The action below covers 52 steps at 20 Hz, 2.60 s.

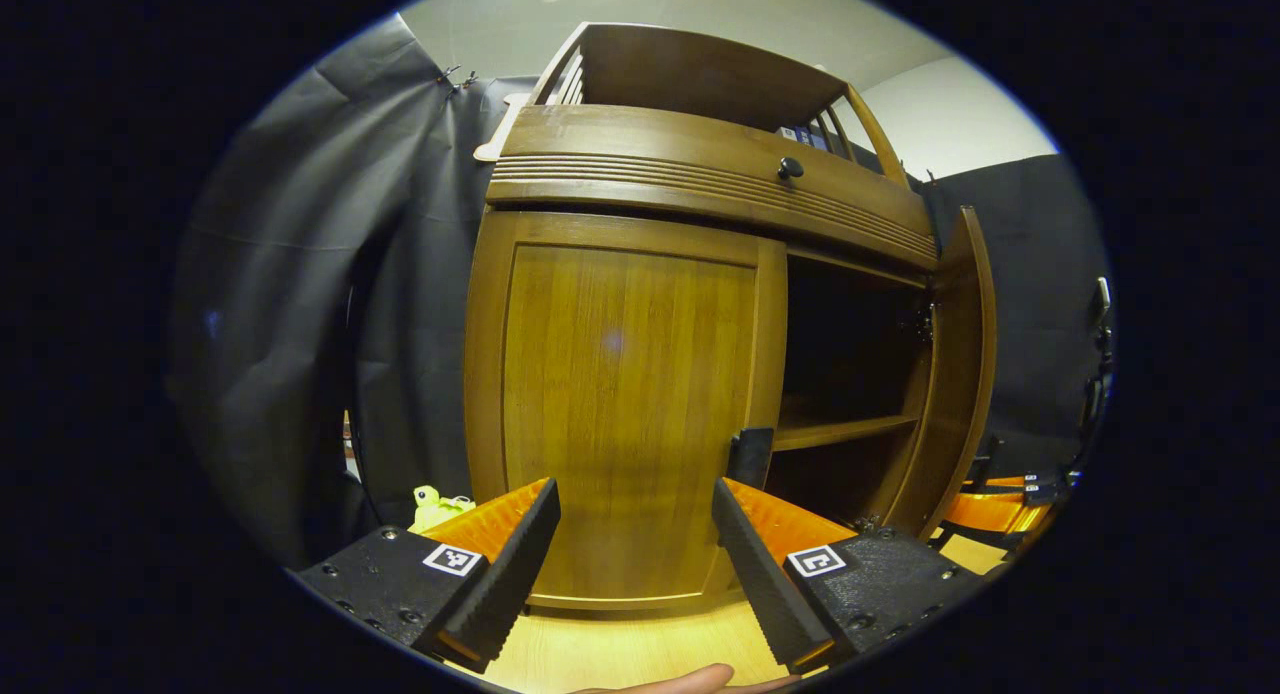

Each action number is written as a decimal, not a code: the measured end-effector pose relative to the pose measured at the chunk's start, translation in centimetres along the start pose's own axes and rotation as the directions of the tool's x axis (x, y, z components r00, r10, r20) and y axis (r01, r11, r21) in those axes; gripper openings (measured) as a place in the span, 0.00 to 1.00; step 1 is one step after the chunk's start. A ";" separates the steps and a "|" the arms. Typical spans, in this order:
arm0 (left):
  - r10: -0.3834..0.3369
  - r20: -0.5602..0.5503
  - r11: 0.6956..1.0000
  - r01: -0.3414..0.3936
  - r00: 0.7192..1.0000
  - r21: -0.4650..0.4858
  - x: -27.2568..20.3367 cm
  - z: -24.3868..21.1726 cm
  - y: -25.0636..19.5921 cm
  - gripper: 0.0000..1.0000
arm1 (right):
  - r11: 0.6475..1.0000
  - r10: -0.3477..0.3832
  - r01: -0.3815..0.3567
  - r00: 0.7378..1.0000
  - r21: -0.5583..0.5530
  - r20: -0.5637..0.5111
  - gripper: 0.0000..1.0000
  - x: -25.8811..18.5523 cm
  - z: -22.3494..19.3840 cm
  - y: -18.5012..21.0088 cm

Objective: Open the right door of the double-door shoe cabinet with the right hand, and open the left door with the left hand.

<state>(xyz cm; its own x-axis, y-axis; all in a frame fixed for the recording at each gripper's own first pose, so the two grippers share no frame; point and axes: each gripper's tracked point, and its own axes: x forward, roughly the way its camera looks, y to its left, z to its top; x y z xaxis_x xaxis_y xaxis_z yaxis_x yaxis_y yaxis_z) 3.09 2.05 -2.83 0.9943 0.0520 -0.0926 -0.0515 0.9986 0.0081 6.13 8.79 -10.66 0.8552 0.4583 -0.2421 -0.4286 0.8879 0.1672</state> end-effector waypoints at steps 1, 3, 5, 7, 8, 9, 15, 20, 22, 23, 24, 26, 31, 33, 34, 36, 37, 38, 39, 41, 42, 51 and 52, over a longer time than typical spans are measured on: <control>-0.003 0.001 1.000 0.003 1.000 0.003 0.0 0.0 -0.2 0.91 | 1.000 -0.003 0.003 1.000 -0.004 0.005 0.22 -0.7 0.0 -0.6; -0.006 0.002 1.000 0.006 1.000 0.010 0.0 0.0 -0.4 0.91 | 1.000 -0.009 0.009 1.000 -0.001 0.008 0.22 -1.7 0.0 -1.2; -0.009 0.002 1.000 0.009 1.000 0.018 0.0 -0.1 -0.6 0.91 | 1.000 -0.024 0.024 1.000 -0.005 0.012 0.22 -2.8 -0.1 -2.3; -0.013 0.001 1.000 0.013 1.000 0.024 -0.1 -0.2 -0.9 0.91 | 0.999 -0.042 0.043 0.999 -0.015 0.019 0.21 -3.8 0.1 -3.2; -0.013 0.001 1.000 0.013 1.000 0.026 0.0 -0.2 -1.0 0.91 | 0.999 -0.052 0.053 0.998 -0.015 0.021 0.21 -4.0 0.1 -3.6; -0.014 0.001 1.000 0.014 1.000 0.027 -0.1 -0.2 -1.1 0.91 | 0.998 -0.062 0.063 0.998 -0.012 0.025 0.21 -4.3 0.3 -4.0; -0.024 0.010 0.999 0.023 1.000 0.049 -0.4 -0.2 -1.9 0.91 | 0.989 -0.146 0.146 0.989 0.017 0.039 0.21 -6.5 0.1 -6.6; -0.033 0.007 0.998 0.033 0.999 0.059 -0.4 -0.4 -2.6 0.91 | 0.945 -0.324 0.326 0.944 -0.025 0.066 0.04 -9.2 0.4 -11.7; -0.031 0.004 0.998 0.031 0.999 0.061 -0.3 -0.5 -2.6 0.91 | 0.919 -0.392 0.394 0.917 -0.010 0.074 0.00 -10.5 0.7 -14.3; -0.030 0.003 0.998 0.030 1.000 0.061 -0.3 -0.5 -2.7 0.91 | 0.913 -0.407 0.409 0.909 -0.001 0.087 0.00 -11.0 1.3 -15.3; -0.030 0.003 0.998 0.030 1.000 0.062 -0.2 -0.7 -2.8 0.91 | 0.916 -0.401 0.402 0.912 0.011 0.088 0.00 -11.0 1.4 -15.8; -0.028 -0.001 0.997 0.028 1.000 0.068 -0.1 -0.9 -2.9 0.91 | 0.920 -0.392 0.393 0.915 0.016 0.091 0.01 -11.2 1.3 -16.4; -0.046 -0.021 0.997 0.047 0.999 0.060 0.5 -1.6 -4.1 0.92 | 0.923 -0.384 0.382 0.917 0.037 0.112 0.00 -11.7 1.4 -16.9; -0.052 -0.025 0.996 0.054 0.998 0.065 0.6 -1.9 -4.5 0.92 | 0.909 -0.418 0.415 0.901 0.049 0.115 0.01 -12.2 1.5 -17.6; -0.052 -0.024 0.996 0.054 0.998 0.068 0.7 -2.0 -4.7 0.95 | 0.895 -0.447 0.443 0.887 0.059 0.117 0.01 -12.8 1.6 -18.0; -0.050 -0.029 0.996 0.053 0.998 0.077 1.0 -2.4 -5.2 0.95 | 0.838 -0.544 0.542 0.821 0.064 0.172 0.01 -15.2 2.8 -19.4; -0.054 -0.038 0.995 0.057 0.998 0.082 1.2 -2.8 -5.6 0.91 | 0.819 -0.570 0.569 0.796 0.073 0.203 0.01 -16.6 3.6 -19.4; -0.059 -0.050 0.994 0.064 0.997 0.085 1.3 -3.2 -6.0 0.91 | 0.805 -0.589 0.586 0.775 0.089 0.230 0.01 -17.3 4.5 -19.0; -0.064 -0.064 0.994 0.069 0.996 0.083 1.5 -3.6 -6.4 0.92 | 0.799 -0.596 0.594 0.762 0.092 0.255 0.02 -18.5 5.4 -18.2; -0.073 -0.091 0.995 0.079 0.993 0.060 1.7 -4.8 -7.3 0.95 | 0.778 -0.615 0.623 0.731 0.079 0.296 0.51 -20.4 5.8 -16.9; -0.080 -0.105 0.995 0.085 0.991 0.047 1.9 -5.4 -7.7 0.95 | 0.768 -0.621 0.638 0.722 0.054 0.304 0.75 -21.5 5.4 -15.8; -0.035 0.061 0.999 0.032 0.998 0.043 7.4 -4.4 -7.8 0.93 | 0.855 -0.495 0.518 0.793 0.036 0.355 1.00 -22.3 -0.7 -3.5; -0.061 0.085 0.997 0.057 0.995 0.051 8.4 -4.2 -8.2 0.95 | 0.868 -0.471 0.495 0.808 0.027 0.354 0.98 -21.9 -1.4 -2.5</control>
<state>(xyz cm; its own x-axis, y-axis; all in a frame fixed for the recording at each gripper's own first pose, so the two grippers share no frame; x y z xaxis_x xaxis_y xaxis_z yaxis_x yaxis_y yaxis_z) 11.46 -5.68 -7.90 0.9999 -0.0092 -0.0083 0.0096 0.9985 0.0536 -11.92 -3.43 -7.12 0.9960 -0.0623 0.0643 0.0591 0.9969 0.0511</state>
